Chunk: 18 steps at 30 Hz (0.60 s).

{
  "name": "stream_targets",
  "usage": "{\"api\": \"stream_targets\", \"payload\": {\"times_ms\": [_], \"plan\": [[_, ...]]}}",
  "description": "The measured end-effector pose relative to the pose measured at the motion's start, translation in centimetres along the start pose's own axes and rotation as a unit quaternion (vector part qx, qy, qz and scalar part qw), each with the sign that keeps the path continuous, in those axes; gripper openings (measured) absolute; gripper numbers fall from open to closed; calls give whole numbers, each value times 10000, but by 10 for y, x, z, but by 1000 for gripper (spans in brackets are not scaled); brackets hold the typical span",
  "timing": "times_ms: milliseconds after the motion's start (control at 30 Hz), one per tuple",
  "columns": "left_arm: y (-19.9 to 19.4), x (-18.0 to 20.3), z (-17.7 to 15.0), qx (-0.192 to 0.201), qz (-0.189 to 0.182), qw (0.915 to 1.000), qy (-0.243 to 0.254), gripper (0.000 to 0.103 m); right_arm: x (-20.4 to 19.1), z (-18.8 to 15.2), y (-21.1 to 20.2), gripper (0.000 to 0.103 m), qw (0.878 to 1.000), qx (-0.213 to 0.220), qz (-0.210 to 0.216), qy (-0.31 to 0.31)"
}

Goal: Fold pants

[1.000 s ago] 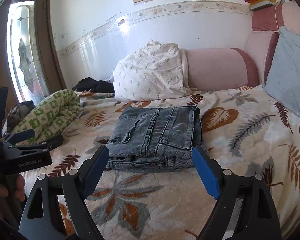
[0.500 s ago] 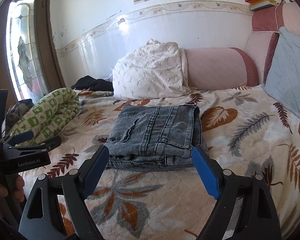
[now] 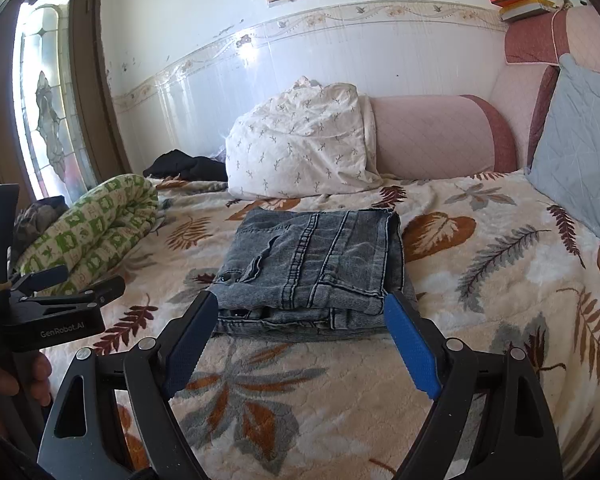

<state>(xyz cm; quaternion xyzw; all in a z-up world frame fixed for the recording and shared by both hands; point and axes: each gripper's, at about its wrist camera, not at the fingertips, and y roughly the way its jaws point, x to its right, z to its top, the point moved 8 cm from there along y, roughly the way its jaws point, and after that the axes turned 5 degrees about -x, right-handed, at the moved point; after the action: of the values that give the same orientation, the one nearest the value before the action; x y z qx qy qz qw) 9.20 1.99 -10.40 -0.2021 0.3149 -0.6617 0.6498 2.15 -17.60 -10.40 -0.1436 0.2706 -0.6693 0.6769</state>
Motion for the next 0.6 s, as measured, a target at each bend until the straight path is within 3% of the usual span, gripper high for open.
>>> {"api": "stream_targets", "payload": {"times_ms": [600], "plan": [[4,-1,-4,-47,-9,10000,4,103,-1,-1,1,85,10000,-6,6,-47]]}}
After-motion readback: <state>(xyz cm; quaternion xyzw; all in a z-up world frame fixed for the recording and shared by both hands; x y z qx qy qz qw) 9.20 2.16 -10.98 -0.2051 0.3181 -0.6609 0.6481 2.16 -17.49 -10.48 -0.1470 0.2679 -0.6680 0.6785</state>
